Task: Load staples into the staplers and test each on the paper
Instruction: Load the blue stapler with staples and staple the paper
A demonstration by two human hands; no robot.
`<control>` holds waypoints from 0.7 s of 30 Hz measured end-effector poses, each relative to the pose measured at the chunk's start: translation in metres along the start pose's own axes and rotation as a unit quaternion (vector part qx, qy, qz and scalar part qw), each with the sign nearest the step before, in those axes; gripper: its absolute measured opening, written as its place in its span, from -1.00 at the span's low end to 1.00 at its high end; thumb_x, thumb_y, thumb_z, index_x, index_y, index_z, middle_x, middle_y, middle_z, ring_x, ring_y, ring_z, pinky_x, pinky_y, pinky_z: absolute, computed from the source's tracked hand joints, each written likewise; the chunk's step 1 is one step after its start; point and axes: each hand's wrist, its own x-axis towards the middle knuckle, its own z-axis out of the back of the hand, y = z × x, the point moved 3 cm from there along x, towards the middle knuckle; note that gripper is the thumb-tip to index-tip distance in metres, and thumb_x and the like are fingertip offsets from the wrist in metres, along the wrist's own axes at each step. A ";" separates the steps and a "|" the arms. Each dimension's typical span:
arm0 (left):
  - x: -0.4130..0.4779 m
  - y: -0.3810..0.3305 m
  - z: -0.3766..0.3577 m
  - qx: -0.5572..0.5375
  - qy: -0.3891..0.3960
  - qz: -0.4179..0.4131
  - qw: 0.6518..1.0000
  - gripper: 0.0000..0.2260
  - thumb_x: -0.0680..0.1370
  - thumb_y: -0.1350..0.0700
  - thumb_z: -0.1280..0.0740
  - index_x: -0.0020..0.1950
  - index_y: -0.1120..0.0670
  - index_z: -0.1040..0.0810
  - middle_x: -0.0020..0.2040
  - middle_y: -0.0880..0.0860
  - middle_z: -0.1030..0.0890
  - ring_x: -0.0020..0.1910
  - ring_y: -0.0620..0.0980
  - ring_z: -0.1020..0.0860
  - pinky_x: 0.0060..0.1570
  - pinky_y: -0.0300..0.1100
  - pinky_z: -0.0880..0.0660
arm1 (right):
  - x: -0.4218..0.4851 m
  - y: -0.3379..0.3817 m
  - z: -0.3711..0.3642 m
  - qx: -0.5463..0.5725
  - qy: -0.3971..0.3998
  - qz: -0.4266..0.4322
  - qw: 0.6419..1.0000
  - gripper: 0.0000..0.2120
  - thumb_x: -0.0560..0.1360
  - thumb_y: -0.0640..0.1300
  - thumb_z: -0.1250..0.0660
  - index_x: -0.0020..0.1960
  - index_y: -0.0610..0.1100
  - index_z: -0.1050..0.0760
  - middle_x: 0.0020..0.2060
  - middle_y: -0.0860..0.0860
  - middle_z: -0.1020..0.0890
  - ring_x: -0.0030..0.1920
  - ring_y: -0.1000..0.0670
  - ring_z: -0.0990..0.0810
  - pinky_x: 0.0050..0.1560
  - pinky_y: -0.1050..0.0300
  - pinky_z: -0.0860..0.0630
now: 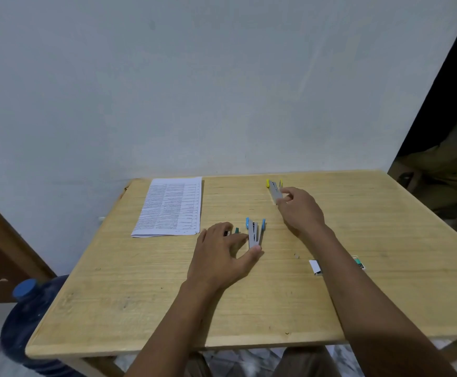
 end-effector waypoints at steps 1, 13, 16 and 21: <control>0.000 0.000 0.000 0.002 -0.004 -0.002 1.000 -0.53 0.42 -0.44 -0.20 0.12 -0.21 -0.64 0.22 -0.10 -0.51 0.29 -0.14 -0.37 0.36 0.07 -0.29 | -0.011 0.004 0.000 0.009 -0.004 -0.002 1.000 -0.70 0.58 0.06 -0.25 0.25 0.02 -0.55 0.14 0.03 -0.63 0.09 -0.04 -0.60 0.02 0.05 -0.52; -0.002 -0.006 0.002 0.027 -0.013 -0.041 0.999 -0.53 0.46 -0.38 -0.28 0.23 -0.15 -0.62 0.45 0.01 -0.43 0.50 -0.02 -0.23 0.45 0.01 -0.18 | -0.061 0.028 -0.025 -0.039 0.054 -0.043 0.997 -0.70 0.56 0.02 -0.24 -0.29 -0.08 -0.45 -0.34 -0.02 -0.59 -0.36 -0.05 -0.48 -0.34 0.13 -0.34; -0.003 -0.010 0.005 0.035 -0.021 -0.064 0.997 -0.46 0.44 -0.36 -0.29 0.29 -0.10 -0.59 0.44 0.01 -0.44 0.50 0.01 -0.22 0.44 0.06 -0.20 | -0.067 0.028 -0.026 0.049 0.027 -0.047 0.997 -0.71 0.51 -0.01 -0.28 -0.33 -0.13 -0.48 -0.39 -0.02 -0.59 -0.37 -0.09 -0.52 -0.29 0.07 -0.46; -0.012 -0.021 0.014 -0.008 -0.097 -0.106 0.990 -0.56 0.44 -0.15 -0.40 0.27 -0.02 -0.56 0.28 -0.05 -0.52 0.31 -0.02 -0.41 0.22 0.00 -0.43 | -0.084 0.029 -0.018 0.227 -0.022 -0.019 0.974 -0.87 0.55 -0.04 -0.35 -0.17 0.01 -0.57 -0.22 0.10 -0.68 -0.17 0.05 -0.69 -0.06 -0.11 -0.66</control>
